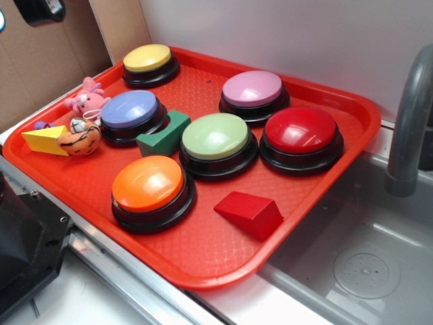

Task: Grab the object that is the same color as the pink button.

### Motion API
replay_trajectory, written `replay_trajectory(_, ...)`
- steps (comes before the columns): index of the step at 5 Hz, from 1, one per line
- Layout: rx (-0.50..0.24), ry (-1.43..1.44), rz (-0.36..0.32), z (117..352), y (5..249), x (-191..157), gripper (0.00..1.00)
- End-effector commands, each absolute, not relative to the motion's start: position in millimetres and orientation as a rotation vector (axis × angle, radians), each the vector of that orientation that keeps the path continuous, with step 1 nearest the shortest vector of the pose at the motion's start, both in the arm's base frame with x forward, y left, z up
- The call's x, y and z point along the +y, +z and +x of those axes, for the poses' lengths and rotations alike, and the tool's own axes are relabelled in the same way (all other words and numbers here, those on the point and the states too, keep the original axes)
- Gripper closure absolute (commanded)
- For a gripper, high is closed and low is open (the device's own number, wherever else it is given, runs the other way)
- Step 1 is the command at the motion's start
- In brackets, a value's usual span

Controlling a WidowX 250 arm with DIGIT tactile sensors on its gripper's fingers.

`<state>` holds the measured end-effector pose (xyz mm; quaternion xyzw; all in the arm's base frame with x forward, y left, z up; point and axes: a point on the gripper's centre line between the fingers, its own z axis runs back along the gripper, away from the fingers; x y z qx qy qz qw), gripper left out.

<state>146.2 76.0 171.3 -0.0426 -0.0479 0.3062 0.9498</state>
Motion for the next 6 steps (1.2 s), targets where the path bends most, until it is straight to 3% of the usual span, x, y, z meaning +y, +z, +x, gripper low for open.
replay_trajectory(1,-0.199,0.933,0.019,161,145,116,0.0)
replay_trajectory(3,-0.273,1.179,0.107,186,106,143,0.0)
replay_trajectory(4,-0.321,1.184,0.099,191,90,152,0.0)
replay_trajectory(6,-0.319,1.155,0.062,206,48,153,0.0)
